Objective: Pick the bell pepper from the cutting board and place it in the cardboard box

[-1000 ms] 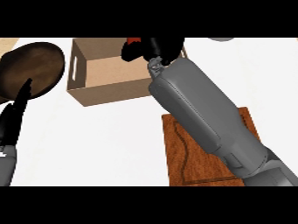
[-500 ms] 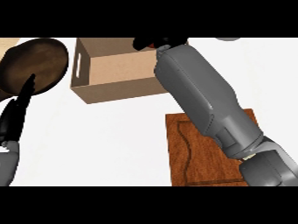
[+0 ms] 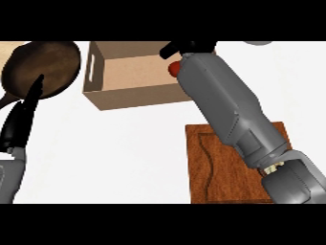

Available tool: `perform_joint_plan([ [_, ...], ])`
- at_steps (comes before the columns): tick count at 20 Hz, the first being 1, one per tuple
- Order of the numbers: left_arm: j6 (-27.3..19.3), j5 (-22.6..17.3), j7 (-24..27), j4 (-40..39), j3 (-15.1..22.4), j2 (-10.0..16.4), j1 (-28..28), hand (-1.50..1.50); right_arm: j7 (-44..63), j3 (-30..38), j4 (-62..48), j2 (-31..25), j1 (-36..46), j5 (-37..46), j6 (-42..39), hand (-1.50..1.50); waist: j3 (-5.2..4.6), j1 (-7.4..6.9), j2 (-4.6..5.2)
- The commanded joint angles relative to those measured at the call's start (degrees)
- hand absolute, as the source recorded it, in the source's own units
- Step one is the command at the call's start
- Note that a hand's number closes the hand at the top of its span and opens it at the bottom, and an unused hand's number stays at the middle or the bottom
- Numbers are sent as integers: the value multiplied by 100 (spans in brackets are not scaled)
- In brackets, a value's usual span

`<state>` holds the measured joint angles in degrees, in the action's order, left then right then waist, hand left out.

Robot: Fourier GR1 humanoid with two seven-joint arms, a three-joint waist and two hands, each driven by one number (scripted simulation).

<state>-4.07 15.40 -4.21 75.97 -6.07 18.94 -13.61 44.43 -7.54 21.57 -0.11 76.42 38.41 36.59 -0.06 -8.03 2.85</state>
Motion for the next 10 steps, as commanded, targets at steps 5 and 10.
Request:
perform_joint_plan([
  [5, 34, -20, -86, 22, -28, 14, -57, 0, -1001, 166, -175, 9, 5, -186, 1160, -150, 5, 39, -22],
  [10, -33, -20, 2, -78, -81, -30, 115, 0, -1429, 490, 39, 9, 51, -395, 2052, -150, 6, 237, -82],
])
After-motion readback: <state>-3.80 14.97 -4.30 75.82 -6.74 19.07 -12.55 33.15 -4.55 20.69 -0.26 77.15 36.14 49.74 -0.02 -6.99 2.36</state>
